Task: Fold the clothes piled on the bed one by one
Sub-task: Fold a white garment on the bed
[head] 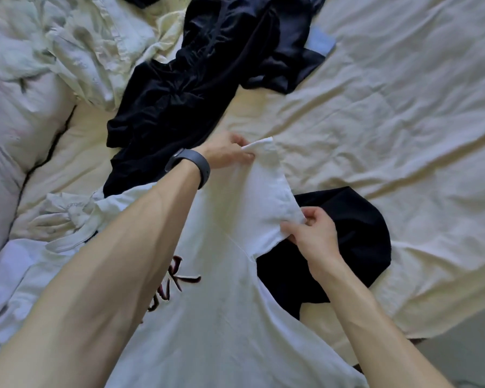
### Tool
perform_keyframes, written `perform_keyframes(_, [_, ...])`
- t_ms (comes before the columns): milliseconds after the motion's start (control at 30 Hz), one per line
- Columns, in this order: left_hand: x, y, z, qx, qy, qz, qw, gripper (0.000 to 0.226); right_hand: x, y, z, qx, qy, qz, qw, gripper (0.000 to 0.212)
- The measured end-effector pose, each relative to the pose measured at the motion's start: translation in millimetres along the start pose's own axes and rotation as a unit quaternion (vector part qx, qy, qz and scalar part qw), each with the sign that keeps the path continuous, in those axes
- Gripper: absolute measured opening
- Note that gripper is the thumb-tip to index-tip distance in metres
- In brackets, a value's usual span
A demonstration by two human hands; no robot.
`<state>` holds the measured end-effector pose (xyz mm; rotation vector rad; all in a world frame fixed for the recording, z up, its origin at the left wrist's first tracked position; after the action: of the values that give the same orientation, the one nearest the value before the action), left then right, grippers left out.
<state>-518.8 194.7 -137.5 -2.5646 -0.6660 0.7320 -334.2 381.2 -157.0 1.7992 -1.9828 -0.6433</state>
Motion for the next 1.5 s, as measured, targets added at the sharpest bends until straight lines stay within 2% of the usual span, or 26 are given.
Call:
perform_keyframes(67, [-6,6,0,-0.004,-0.013,-0.026,1.0,0.023,-4,7,6,-0.086,-0.067,0.004,0.994,0.032])
perform_keyframes(100, [-7,8,2,-0.005,-0.015,-0.035,0.999,0.026,-2,7,7,-0.099,-0.074,0.007,0.992,0.033])
perform_keyframes(167, [-5,8,5,-0.004,-0.012,-0.058,0.998,0.032,3,-2,9,-0.069,-0.072,0.016,0.995,0.036])
perform_keyframes(267, [2,-1,7,-0.004,0.008,-0.047,0.999,0.033,7,-16,7,-0.01,-0.061,0.079,0.995,0.054])
perform_keyframes(333, [5,-10,5,-0.008,0.021,-0.032,0.999,0.029,12,-21,3,0.023,-0.018,0.122,0.992,0.045])
perform_keyframes(400, [5,-20,0,-0.001,0.026,-0.041,0.999,0.028,18,-25,-3,0.052,0.027,0.08,0.995,0.027])
perform_keyframes(467, [2,-26,-12,0.017,0.017,-0.048,0.999,0.028,17,-23,-8,0.047,0.011,0.018,0.999,0.014])
perform_keyframes(567, [-11,-20,-52,0.058,-0.016,-0.11,0.992,0.022,13,-7,-22,-0.043,-0.05,0.001,0.998,0.007])
perform_keyframes(700, [-33,31,-160,0.12,-0.084,-0.169,0.975,0.015,37,-4,-78,-0.203,-0.061,0.017,0.977,0.012])
perform_keyframes(767, [-26,73,-222,0.118,-0.115,-0.203,0.965,0.027,55,-13,-112,-0.333,-0.058,-0.038,0.94,0.02])
perform_keyframes(833, [-4,128,-268,0.051,-0.165,-0.204,0.964,0.039,79,-32,-143,-0.459,-0.048,-0.154,0.874,0.024])
perform_keyframes(900, [34,187,-296,-0.05,-0.182,-0.198,0.962,0.048,101,-66,-164,-0.496,-0.008,-0.259,0.829,0.019])
perform_keyframes(967, [76,236,-313,-0.132,-0.148,-0.179,0.964,0.051,117,-109,-168,-0.436,0.085,-0.377,0.813,0.021])
perform_keyframes(1033, [114,271,-320,-0.166,-0.082,-0.105,0.977,0.049,122,-151,-166,-0.295,0.193,-0.497,0.793,0.038])
perform_keyframes(1067, [124,283,-319,-0.166,-0.069,-0.058,0.982,0.052,120,-164,-164,-0.236,0.214,-0.512,0.798,0.045])
perform_keyframes(1100, [129,291,-315,-0.159,-0.073,-0.039,0.984,0.055,116,-168,-163,-0.206,0.196,-0.487,0.826,0.045])
perform_keyframes(1167, [122,292,-300,-0.134,-0.121,-0.059,0.982,0.055,107,-162,-159,-0.168,0.086,-0.375,0.908,0.036])
perform_keyframes(1200, [113,287,-291,-0.12,-0.161,-0.089,0.975,0.053,103,-158,-157,-0.141,0.035,-0.325,0.935,0.035])
perform_keyframes(1233, [104,280,-281,-0.109,-0.201,-0.121,0.966,0.054,102,-153,-153,-0.096,0.012,-0.271,0.958,0.039])
perform_keyframes(1300, [86,265,-260,-0.092,-0.248,-0.173,0.949,0.069,108,-145,-146,0.012,0.055,-0.093,0.994,0.044])
perform_keyframes(1367, [72,253,-237,-0.092,-0.252,-0.247,0.931,0.078,122,-134,-142,0.12,0.132,0.095,0.979,0.039])
perform_keyframes(1400, [66,250,-226,-0.101,-0.244,-0.281,0.923,0.074,129,-131,-141,0.149,0.15,0.159,0.964,0.032])
perform_keyframes(1467, [54,247,-210,-0.116,-0.217,-0.31,0.918,0.053,136,-125,-133,0.163,0.134,0.213,0.954,0.018])
perform_keyframes(1500, [49,244,-205,-0.109,-0.201,-0.316,0.921,0.039,134,-121,-128,0.156,0.113,0.225,0.955,0.017])
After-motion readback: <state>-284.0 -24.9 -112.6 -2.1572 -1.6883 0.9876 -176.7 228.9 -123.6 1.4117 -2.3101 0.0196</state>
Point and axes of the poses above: each hand's wrist, its own z-axis towards the middle knuckle, its own x-axis out of the palm, y = z × x, the point moved 3 cm from there along z, towards the middle knuckle, and after that the axes turned 9 degrees about y, right-handed, at the moved point
